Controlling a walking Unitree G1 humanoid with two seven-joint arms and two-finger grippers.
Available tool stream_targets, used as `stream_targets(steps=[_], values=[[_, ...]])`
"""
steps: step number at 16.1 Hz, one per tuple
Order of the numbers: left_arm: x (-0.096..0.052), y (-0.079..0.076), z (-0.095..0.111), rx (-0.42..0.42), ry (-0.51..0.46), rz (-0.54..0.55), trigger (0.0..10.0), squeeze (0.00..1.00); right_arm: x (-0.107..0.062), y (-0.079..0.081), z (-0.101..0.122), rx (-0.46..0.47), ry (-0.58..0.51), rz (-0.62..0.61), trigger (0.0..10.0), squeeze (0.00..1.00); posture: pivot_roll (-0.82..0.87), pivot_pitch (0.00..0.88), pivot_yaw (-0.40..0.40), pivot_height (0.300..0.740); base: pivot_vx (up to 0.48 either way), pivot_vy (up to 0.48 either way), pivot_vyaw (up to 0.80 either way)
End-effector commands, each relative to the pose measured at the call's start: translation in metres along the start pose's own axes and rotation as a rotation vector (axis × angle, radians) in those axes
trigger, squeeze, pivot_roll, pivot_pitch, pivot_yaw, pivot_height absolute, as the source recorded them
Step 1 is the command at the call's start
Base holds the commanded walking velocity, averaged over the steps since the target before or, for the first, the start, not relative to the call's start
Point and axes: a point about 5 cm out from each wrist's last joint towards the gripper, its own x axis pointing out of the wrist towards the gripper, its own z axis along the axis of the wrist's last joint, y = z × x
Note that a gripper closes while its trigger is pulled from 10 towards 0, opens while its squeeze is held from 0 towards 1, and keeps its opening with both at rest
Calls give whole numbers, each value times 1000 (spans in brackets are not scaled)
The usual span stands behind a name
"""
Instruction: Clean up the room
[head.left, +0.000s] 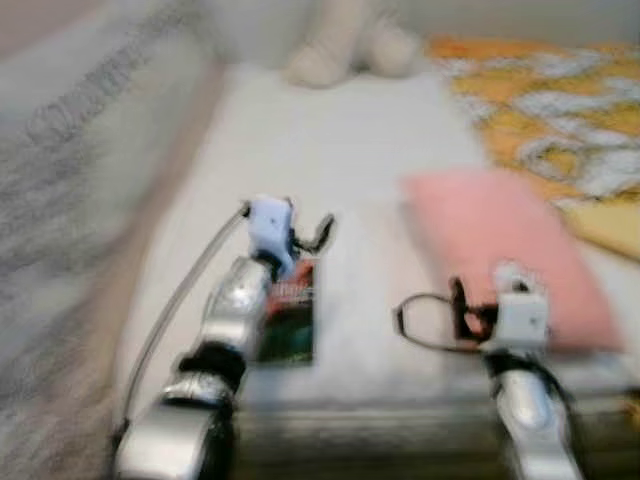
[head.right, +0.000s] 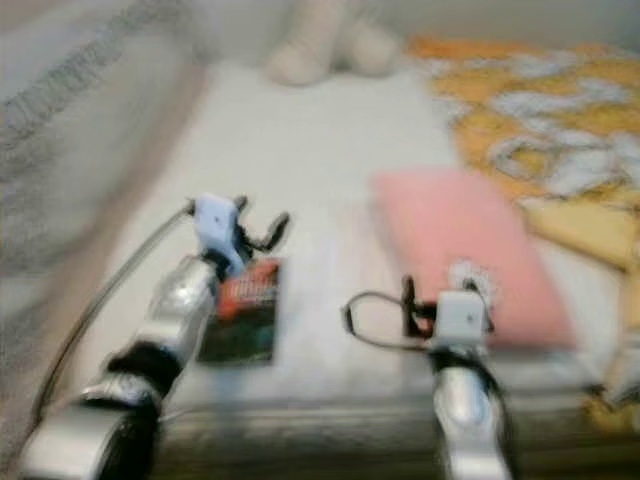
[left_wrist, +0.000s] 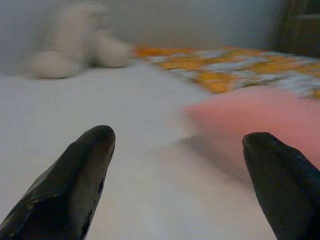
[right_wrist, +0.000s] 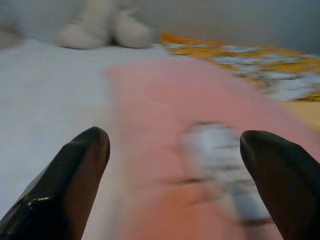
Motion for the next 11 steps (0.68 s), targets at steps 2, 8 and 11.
stream_targets(steps=[2, 8, 11], values=[[-10, 18, 2, -26, -28, 115, 10000, 1000, 9, 8, 17, -2, -65, 34, 10000, 0, -61, 0, 54, 732, 454, 0, 0], [-14, -6, 2, -134, -51, 151, 10000, 929, 26, 5, 53, -1, -184, 79, 10000, 0, -46, 0, 39, 732, 305, 0, 221], [-18, -2, 8, -106, -58, 147, 10000, 0, 20, 9, 43, 19, -139, 80, 10000, 0, -42, 0, 37, 732, 0, -320, 190]])
